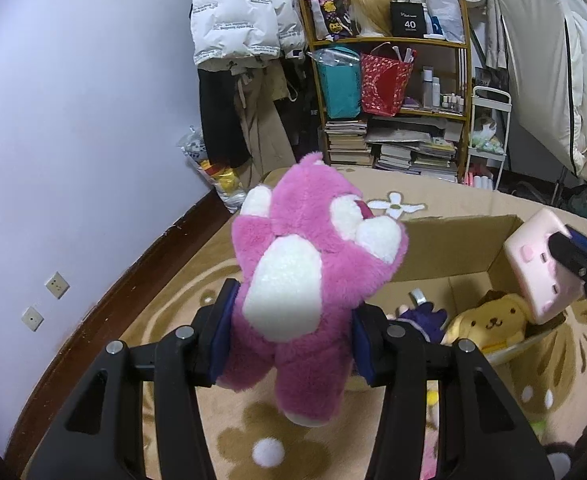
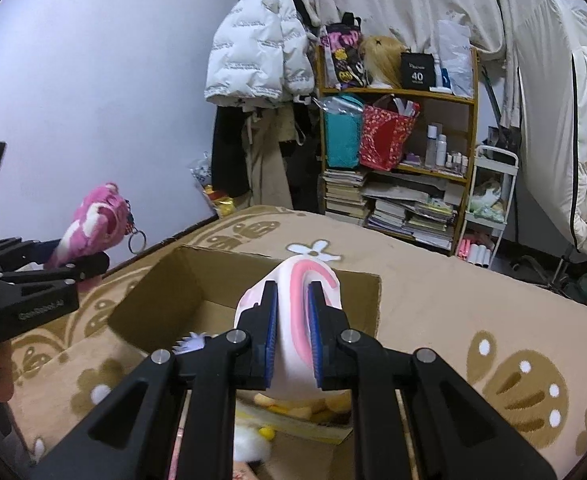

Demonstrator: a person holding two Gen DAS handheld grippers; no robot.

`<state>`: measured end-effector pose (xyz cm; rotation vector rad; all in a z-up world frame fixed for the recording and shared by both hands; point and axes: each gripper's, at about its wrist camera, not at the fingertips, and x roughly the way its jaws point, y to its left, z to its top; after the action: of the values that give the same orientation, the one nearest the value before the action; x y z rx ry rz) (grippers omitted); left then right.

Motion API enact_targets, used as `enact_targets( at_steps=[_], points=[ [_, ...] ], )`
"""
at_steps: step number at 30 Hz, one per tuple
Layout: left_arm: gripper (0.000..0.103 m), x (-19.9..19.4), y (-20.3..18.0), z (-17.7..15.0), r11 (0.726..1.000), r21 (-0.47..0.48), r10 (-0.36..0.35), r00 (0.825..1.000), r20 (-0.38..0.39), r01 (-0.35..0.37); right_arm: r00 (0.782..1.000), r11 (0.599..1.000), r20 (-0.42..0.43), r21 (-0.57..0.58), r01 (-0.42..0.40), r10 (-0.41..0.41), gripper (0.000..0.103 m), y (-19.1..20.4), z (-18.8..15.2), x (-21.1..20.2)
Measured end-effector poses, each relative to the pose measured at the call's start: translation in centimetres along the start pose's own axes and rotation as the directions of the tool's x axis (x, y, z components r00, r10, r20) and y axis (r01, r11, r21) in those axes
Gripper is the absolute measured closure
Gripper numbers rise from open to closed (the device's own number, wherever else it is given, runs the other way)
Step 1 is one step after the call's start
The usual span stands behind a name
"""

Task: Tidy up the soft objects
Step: 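Lift both items over the cardboard box and open both grippers to drop them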

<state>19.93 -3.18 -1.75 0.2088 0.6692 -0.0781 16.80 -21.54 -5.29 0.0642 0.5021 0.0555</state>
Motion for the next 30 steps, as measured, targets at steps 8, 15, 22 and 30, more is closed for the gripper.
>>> enact_targets(
  at_steps=[8, 15, 22, 30],
  points=[
    [0.053, 1.6, -2.3, 0.3, 0.999, 0.021, -0.038, 0.999, -0.031, 0.038, 0.999, 1.000, -0.044, 0.022, 0.002, -0.001, 0.083, -0.7, -0.2, 1.8],
    [0.031, 1.8, -2.8, -0.4, 0.999, 0.038, -0.036, 0.998, -0.044, 0.038, 0.999, 1.000, -0.031, 0.023, 0.017, -0.016, 0.067, -0.8, 0.0, 1.0],
    [0.007, -0.2, -2.6, 0.0, 0.999, 0.030, -0.021, 0.999, -0.033, 0.022, 1.000, 0.998, -0.018, 0.057, 0.020, -0.019, 0.028, -0.9, 0.7, -0.9],
    [0.001, -3.7, -1.0, 0.2, 1.000, -0.002, -0.018, 1.000, -0.017, 0.018, 1.000, 0.996, 0.004, 0.086, 0.021, -0.021, 0.000, -0.6, 1.5, -4.3]
  ],
)
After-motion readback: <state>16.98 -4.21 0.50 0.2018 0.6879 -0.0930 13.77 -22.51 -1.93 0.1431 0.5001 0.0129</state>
